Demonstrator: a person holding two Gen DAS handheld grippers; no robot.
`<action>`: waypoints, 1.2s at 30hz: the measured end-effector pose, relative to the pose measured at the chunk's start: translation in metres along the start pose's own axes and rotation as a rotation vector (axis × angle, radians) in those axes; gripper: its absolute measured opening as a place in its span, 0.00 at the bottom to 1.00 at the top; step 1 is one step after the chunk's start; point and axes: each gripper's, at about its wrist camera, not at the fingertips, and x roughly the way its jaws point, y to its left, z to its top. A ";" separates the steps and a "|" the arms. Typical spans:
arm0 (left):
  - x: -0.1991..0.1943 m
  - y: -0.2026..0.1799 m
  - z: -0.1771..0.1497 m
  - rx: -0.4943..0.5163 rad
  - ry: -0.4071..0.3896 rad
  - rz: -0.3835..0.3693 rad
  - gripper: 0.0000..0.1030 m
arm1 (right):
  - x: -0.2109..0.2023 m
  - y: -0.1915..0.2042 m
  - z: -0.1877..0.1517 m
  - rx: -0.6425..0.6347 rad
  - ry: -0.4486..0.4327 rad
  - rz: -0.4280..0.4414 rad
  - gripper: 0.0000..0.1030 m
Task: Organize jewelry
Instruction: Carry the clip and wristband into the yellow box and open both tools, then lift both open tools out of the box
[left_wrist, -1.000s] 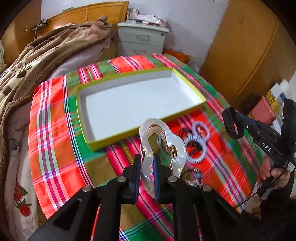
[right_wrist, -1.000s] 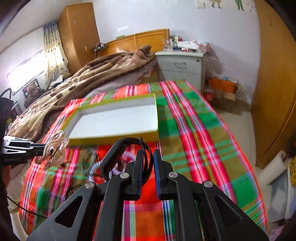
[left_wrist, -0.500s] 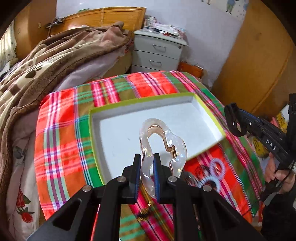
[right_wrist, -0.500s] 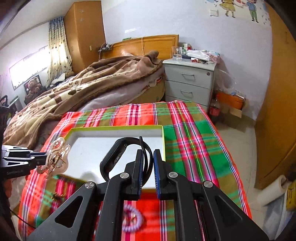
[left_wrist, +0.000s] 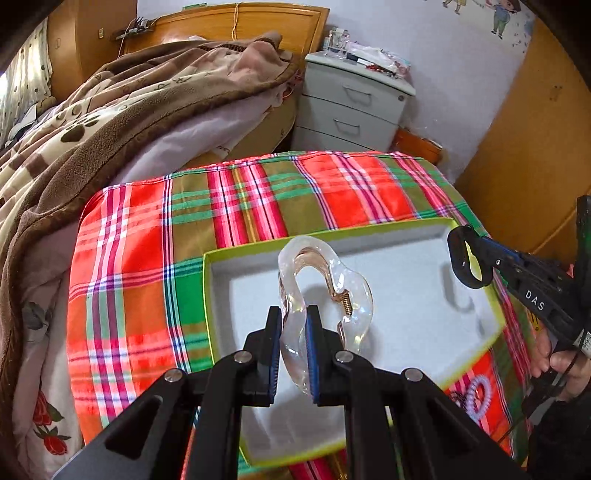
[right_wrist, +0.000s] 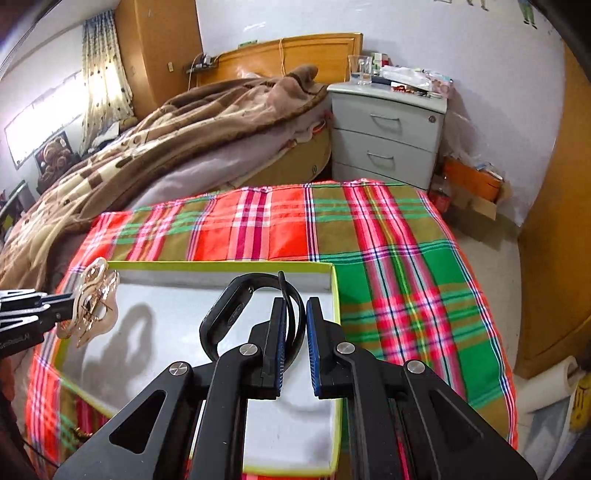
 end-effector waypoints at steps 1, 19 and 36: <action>0.004 0.001 0.001 0.000 0.004 0.001 0.13 | 0.004 0.001 0.001 -0.004 0.007 -0.005 0.11; 0.031 0.001 0.005 -0.002 0.047 0.039 0.14 | 0.041 0.002 0.000 -0.065 0.077 -0.040 0.11; -0.007 0.007 -0.001 -0.052 -0.051 0.002 0.40 | 0.011 0.006 -0.003 -0.054 -0.011 0.000 0.38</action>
